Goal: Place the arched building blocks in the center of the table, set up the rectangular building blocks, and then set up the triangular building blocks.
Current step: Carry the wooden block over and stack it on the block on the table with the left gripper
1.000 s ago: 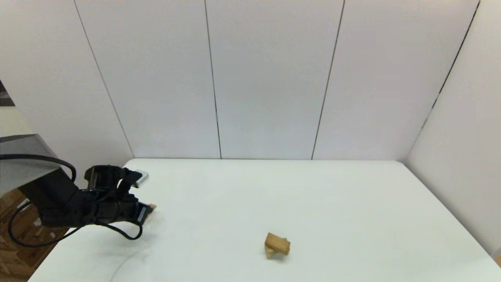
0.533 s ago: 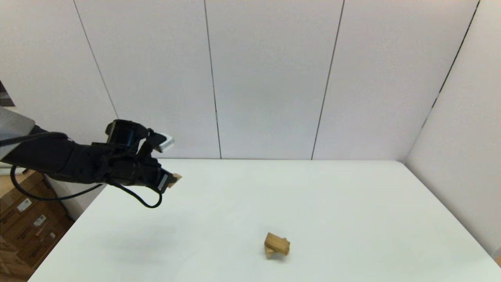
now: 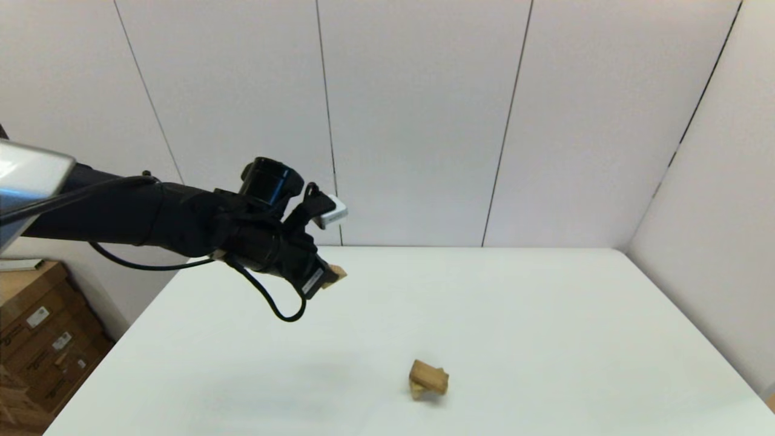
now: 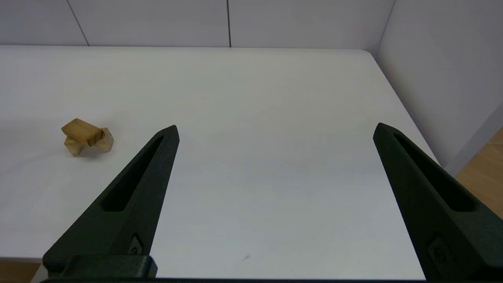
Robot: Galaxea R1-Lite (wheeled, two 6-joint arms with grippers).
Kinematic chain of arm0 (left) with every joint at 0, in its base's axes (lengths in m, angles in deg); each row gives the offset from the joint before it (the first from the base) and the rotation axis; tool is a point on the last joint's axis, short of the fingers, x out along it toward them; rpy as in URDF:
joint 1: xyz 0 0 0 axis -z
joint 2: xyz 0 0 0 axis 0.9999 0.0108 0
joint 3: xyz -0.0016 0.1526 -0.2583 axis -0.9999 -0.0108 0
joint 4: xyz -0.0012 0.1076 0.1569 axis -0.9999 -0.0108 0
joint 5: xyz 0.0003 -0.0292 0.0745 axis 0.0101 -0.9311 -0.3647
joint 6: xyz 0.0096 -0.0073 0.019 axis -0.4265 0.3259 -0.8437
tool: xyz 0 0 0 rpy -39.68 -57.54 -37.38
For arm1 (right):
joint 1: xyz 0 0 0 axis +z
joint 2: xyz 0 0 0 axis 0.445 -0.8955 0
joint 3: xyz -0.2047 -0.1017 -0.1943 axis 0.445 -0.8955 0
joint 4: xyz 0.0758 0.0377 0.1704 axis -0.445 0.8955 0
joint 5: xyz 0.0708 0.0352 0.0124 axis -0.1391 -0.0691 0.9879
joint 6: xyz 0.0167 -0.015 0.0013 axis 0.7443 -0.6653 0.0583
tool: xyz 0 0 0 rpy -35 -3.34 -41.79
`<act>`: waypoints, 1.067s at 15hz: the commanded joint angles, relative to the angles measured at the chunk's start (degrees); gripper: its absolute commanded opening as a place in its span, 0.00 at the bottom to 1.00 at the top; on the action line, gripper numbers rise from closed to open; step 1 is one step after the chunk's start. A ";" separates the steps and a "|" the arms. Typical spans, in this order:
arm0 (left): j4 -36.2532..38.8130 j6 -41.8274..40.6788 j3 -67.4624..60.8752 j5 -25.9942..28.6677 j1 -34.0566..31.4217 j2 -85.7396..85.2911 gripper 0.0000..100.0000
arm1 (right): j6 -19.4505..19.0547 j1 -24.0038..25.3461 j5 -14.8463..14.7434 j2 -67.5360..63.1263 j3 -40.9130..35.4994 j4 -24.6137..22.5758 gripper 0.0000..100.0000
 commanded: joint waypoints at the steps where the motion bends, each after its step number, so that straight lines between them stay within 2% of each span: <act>1: -2.64 -2.92 2.91 0.17 5.10 2.44 0.00 | -0.04 0.01 0.01 -0.07 0.01 0.06 1.00; 9: -1.33 -4.15 3.61 1.14 11.87 7.54 0.00 | -0.04 0.01 0.01 -0.07 0.01 0.06 1.00; 11: -1.33 -3.18 3.61 3.78 13.63 7.98 0.00 | -0.04 0.01 0.01 -0.07 0.01 0.06 1.00; 16: 3.60 -2.22 3.09 4.30 16.35 10.88 0.00 | -0.04 0.01 0.01 -0.07 0.01 0.06 1.00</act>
